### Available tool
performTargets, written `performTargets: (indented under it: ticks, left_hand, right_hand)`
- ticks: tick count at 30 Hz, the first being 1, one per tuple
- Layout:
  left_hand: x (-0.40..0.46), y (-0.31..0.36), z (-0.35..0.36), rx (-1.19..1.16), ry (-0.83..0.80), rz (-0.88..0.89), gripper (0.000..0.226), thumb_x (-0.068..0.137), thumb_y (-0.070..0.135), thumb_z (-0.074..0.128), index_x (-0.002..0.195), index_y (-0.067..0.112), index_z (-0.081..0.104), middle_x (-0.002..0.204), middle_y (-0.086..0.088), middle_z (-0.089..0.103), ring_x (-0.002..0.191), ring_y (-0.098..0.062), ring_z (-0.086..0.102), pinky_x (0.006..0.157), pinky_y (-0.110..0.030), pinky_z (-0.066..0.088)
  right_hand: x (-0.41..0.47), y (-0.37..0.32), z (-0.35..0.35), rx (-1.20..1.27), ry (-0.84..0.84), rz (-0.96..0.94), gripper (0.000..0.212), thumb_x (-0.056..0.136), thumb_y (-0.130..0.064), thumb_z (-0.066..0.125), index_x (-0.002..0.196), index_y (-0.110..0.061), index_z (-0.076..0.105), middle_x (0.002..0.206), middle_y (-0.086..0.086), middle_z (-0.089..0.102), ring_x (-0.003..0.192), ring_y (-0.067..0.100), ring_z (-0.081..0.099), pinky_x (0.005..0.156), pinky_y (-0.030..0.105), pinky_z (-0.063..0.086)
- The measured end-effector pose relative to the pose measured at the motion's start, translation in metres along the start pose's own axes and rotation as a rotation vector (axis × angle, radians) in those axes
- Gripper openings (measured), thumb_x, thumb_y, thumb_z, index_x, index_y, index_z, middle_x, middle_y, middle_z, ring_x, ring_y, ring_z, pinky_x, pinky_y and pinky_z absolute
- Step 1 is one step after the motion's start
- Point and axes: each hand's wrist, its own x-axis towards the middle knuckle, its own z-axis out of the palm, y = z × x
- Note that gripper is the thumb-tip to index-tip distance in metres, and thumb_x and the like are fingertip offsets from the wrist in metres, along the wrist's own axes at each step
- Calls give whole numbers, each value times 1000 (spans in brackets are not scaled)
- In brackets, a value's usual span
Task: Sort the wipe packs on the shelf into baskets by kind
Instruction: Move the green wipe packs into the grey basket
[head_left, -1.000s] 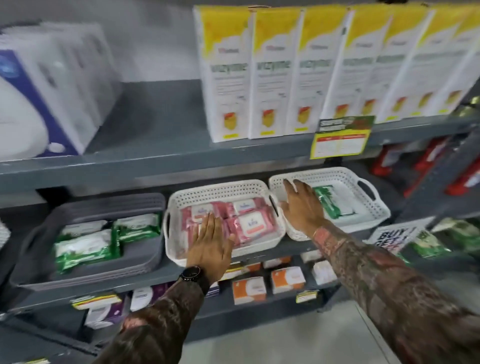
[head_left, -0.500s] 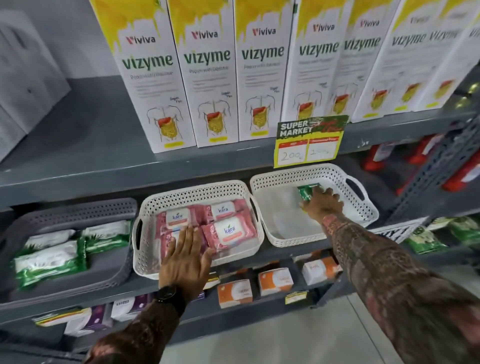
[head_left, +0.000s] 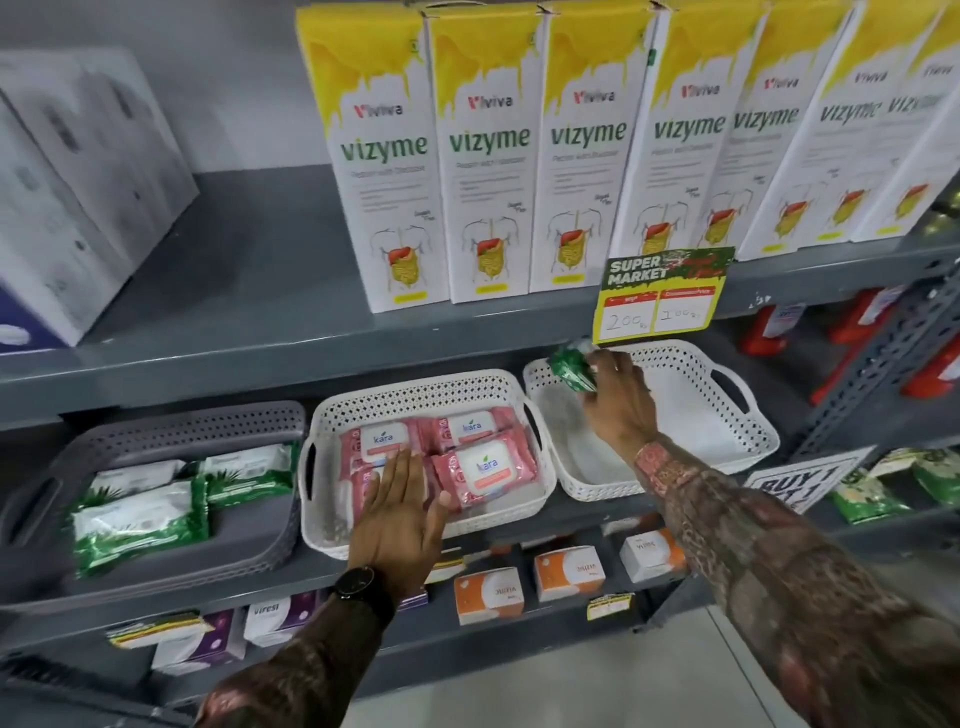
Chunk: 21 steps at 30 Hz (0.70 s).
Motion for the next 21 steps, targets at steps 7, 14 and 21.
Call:
performTargets:
  ticks: [7,14,21]
  left_hand:
    - [-34,-83,-49,-18,159,-71,70,105,51,14,163,14,3,171,-6,-2,159,-18,-7,130,-45,4]
    - [-99,-230,-88,54,195,-346,78,101,55,12,162,6,15,170,-11,5,159,-24,-2,129,-48,-2]
    - [-118,-289,-101,98,94,-298,90,98,66,-4,159,2,10,170,-14,6,159,-26,-1,127,-42,-7]
  right_hand:
    - [-49,-167,24,220,27,-437,59,75,-4,74,130,-17,57,128,17,59,111,39,59,88,45,54]
    - [-121,-325,91,207,-166,-687,62,74,-7,74,131,-11,52,131,15,57,113,37,60,91,46,57]
    - [-144,-394,147,3,-399,-697,60,69,7,70,124,-9,54,128,15,56,105,38,62,79,45,56]
